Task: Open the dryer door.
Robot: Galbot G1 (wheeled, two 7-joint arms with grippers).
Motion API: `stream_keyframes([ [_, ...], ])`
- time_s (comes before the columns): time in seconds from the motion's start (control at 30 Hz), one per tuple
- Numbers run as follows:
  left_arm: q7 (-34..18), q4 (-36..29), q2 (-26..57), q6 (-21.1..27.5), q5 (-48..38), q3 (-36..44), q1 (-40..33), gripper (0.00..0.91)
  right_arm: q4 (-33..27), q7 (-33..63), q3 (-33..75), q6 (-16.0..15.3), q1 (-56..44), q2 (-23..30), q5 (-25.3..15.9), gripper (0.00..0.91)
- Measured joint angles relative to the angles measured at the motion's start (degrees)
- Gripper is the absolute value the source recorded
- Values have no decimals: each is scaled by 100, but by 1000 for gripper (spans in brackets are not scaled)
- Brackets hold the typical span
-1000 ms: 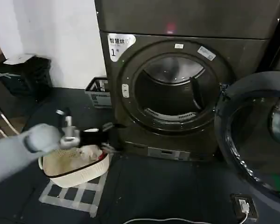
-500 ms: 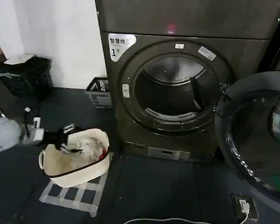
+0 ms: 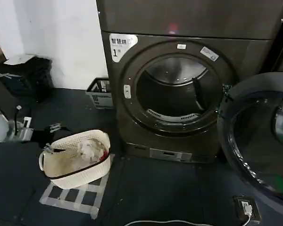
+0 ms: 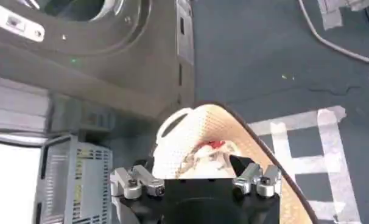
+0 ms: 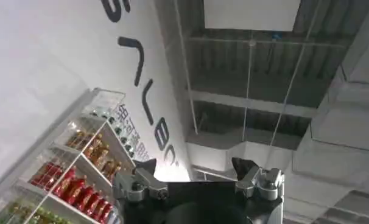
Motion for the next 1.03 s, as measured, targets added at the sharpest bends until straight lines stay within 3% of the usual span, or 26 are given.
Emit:
stream_keyframes([
  [1.03, 289, 164, 313, -396, 900, -161, 75, 907, 77, -12, 134, 16, -77, 38, -13, 907],
])
